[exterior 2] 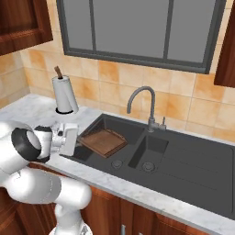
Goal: Move the cutting board and knife to the sink. Then move spray from the shelves to the counter.
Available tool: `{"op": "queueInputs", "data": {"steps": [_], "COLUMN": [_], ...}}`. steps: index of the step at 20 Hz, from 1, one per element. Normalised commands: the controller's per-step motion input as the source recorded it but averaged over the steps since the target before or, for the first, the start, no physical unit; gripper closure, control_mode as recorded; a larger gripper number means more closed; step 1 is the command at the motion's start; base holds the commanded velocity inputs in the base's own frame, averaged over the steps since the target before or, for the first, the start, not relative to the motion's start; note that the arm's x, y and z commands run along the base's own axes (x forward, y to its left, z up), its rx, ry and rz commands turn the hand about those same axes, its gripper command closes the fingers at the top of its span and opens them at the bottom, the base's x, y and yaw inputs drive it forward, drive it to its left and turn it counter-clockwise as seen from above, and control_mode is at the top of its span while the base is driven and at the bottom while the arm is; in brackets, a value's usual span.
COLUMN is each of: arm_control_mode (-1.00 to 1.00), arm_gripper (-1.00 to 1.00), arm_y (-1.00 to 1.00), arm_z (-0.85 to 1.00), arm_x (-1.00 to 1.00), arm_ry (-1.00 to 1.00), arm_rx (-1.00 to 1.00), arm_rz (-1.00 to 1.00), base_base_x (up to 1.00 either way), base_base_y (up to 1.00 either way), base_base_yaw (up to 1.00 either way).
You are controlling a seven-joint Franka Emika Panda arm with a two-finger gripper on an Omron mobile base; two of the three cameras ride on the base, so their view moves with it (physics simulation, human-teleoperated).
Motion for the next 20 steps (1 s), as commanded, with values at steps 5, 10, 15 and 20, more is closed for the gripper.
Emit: {"op": "queueInputs", "data": {"steps": [5,10,15,20], "arm_control_mode": [-1.0,-1.0,-1.0,-1.0], "arm_gripper": [1.0,1.0,1.0,1.0], "arm_y": [-0.02,0.0,0.0,-0.02], "arm_z": [-0.21,-0.11,-0.15,-0.19], "arm_x": [0.38,0.39,0.41,0.27], "arm_ry": [0.0,0.01,0.07,0.04], "arm_rx": [0.0,0.0,0.01,0.02], "arm_rz": [0.0,0.0,-0.01,-0.02], "base_base_x": [0.0,0.0,0.0,0.0], "base_base_y": [0.0,0.0,0.0,0.0], "base_base_yaw": [0.0,0.0,0.0,0.0]}}
